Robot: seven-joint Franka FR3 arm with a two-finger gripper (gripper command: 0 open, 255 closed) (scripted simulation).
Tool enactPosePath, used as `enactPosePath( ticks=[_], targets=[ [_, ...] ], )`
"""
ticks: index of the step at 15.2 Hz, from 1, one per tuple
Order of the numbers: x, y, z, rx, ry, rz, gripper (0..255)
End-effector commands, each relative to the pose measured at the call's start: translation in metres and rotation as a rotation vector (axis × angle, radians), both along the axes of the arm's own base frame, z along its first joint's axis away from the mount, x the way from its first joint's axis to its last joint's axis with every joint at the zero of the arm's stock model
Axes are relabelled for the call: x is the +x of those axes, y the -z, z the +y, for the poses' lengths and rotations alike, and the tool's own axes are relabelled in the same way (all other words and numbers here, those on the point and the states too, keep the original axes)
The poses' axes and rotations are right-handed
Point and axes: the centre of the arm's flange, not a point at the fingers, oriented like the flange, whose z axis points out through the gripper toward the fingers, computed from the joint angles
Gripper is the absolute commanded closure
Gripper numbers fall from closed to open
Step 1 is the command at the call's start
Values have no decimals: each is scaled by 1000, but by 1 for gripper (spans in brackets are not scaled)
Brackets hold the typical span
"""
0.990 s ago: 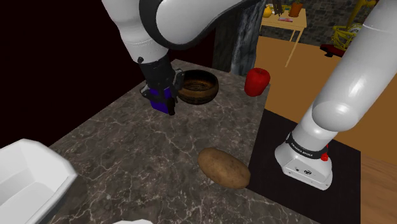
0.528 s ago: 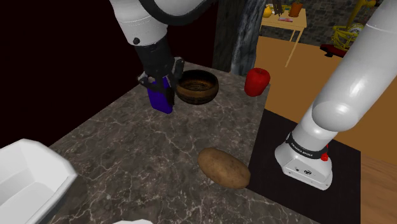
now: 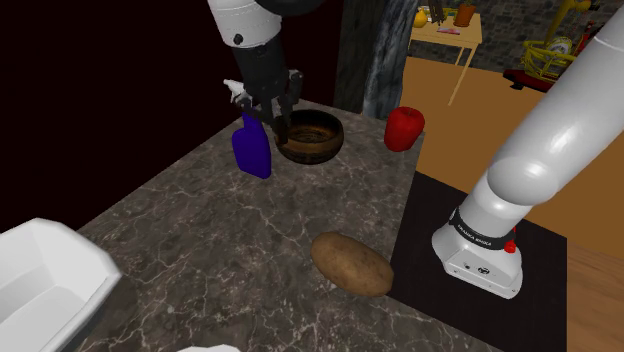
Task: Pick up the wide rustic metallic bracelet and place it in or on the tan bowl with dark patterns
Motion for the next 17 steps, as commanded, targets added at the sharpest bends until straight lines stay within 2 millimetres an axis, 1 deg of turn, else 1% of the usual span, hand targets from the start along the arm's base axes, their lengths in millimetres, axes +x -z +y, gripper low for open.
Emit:
enactPosePath(
  ticks=[1,11,12,17],
  targets=[
    [7,1,-26,0,-2,0,255],
    [40,2,-154,0,-2,0,255],
    [44,2,-170,0,-2,0,255],
    [44,28,-170,0,-2,0,255]
  ],
)
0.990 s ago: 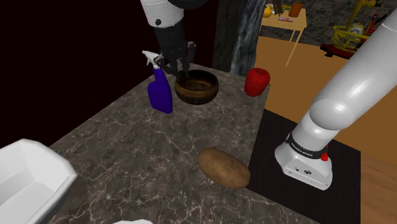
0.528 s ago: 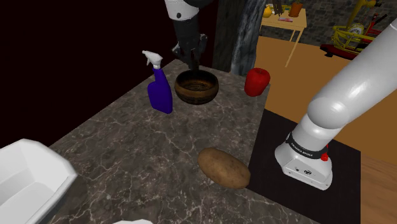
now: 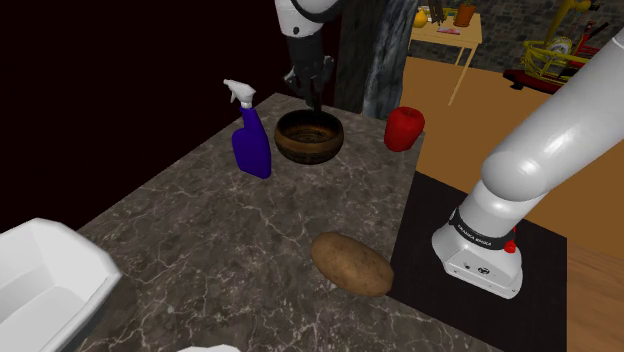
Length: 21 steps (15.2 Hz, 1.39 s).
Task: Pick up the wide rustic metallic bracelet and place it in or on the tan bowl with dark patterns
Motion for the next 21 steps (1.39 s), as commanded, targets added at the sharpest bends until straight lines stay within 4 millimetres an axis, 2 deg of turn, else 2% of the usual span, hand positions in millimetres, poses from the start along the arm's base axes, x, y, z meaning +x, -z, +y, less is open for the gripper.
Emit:
enactPosePath(
  ticks=[1,8,15,16,21],
  targets=[
    [-1,11,0,0,0,0,255],
    [-1,47,0,0,0,0,255],
    [-1,47,0,0,0,0,255],
    [-1,47,0,0,0,0,0],
    [-1,47,0,0,0,0,0]
  ],
)
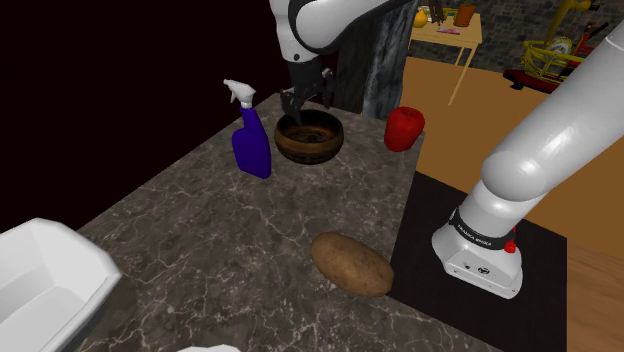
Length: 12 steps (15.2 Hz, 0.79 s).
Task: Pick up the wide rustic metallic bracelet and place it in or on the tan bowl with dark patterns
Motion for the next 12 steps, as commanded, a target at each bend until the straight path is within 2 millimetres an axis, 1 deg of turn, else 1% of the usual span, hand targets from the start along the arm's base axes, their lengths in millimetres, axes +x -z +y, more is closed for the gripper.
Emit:
enactPosePath(
  ticks=[1,4,12],
  targets=[
    [1,-13,3,0,0,0,0],
    [3,-49,11,0,0,0,0],
    [3,-49,11,0,0,0,0]
  ],
)
